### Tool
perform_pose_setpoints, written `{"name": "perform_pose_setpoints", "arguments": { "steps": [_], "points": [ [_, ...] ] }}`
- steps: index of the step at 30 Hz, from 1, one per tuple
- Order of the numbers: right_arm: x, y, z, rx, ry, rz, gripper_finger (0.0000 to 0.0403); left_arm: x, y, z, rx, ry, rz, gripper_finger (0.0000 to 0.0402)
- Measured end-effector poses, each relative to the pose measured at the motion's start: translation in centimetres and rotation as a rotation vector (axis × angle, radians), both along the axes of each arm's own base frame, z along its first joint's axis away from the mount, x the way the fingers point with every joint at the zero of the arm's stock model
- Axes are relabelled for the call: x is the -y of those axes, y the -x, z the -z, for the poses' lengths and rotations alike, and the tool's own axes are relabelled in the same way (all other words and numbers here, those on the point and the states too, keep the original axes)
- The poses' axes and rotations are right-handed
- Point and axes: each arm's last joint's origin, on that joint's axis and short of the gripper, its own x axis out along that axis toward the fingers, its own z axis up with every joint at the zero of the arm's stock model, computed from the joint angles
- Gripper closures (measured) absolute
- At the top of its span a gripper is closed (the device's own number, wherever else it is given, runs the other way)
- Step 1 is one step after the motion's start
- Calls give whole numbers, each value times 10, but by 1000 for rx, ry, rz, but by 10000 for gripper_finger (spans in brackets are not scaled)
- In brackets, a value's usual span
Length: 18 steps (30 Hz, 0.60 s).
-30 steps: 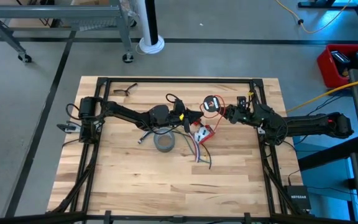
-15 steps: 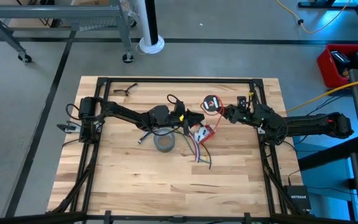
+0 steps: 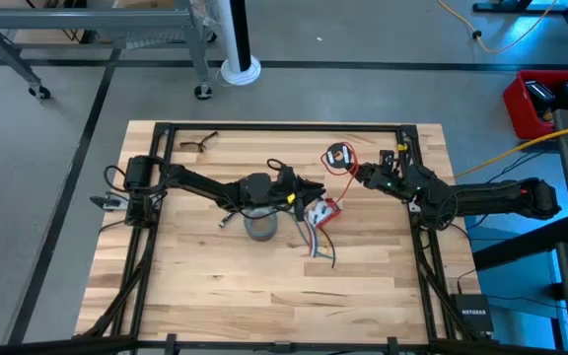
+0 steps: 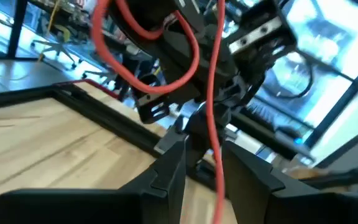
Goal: Coil cords
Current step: Coil the red wire on the black spool
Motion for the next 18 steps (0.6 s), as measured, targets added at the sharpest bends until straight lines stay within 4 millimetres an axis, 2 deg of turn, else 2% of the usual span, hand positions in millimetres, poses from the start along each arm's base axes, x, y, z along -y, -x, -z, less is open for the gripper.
{"name": "perform_pose_setpoints", "arguments": {
  "steps": [9, 18],
  "points": [
    [0, 0, -1, 5, 1, -1, 400, -1, -20, -17, -138, -165, -12, 306],
    [0, 0, 0, 3, 3, 0, 400, -1, -37, -7, -169, -184, -11, 306]
  ]
}}
